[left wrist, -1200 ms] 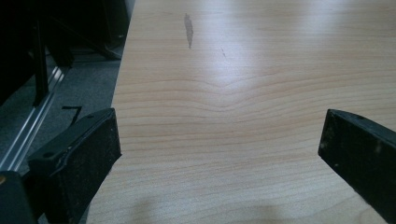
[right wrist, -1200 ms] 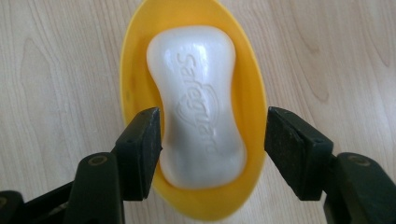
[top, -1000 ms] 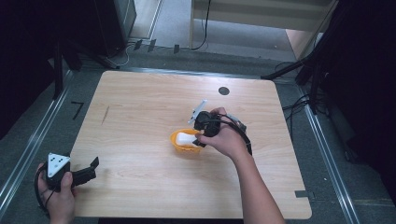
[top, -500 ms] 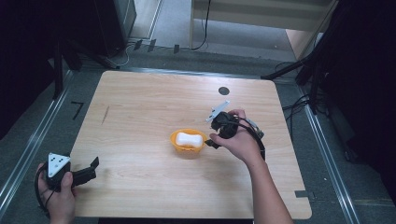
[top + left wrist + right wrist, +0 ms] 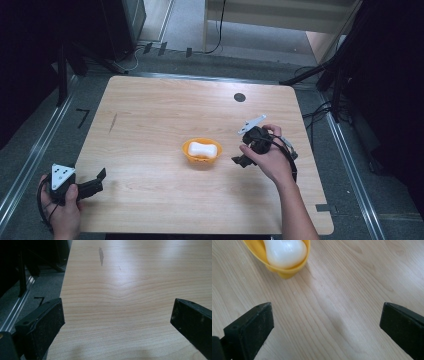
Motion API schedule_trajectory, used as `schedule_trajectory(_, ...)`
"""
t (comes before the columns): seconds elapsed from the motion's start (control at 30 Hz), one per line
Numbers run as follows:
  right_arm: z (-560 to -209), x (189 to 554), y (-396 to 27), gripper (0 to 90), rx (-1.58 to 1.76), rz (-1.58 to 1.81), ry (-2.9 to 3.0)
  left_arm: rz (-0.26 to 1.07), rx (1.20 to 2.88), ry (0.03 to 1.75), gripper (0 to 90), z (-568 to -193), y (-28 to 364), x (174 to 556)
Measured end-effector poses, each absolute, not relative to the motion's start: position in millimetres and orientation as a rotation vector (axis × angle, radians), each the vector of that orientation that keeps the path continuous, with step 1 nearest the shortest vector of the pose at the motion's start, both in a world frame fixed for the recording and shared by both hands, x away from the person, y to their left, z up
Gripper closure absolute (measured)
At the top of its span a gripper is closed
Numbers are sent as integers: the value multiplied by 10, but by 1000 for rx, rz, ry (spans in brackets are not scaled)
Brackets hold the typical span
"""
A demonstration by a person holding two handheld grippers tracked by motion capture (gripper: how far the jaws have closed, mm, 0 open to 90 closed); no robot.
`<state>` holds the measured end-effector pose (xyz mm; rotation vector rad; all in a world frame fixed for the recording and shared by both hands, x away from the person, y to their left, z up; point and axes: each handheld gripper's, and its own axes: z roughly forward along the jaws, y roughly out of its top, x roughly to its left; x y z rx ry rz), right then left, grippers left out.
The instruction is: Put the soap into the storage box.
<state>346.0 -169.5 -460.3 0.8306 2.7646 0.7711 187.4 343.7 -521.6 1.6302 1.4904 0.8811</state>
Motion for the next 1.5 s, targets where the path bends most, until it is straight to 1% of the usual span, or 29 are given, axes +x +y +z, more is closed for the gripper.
schedule_trajectory(0.6, -4829, 3182, -2280, 0, 1008, 841, 2650, 886, 1632, 1488, 0, -5217, 3434, 1874)
schedule_trajectory(1.5, -5089, 2794, -2861, 0, 1153, 928, 2501, 888, 1631, 1490, 0, -5216, 3432, 1872)
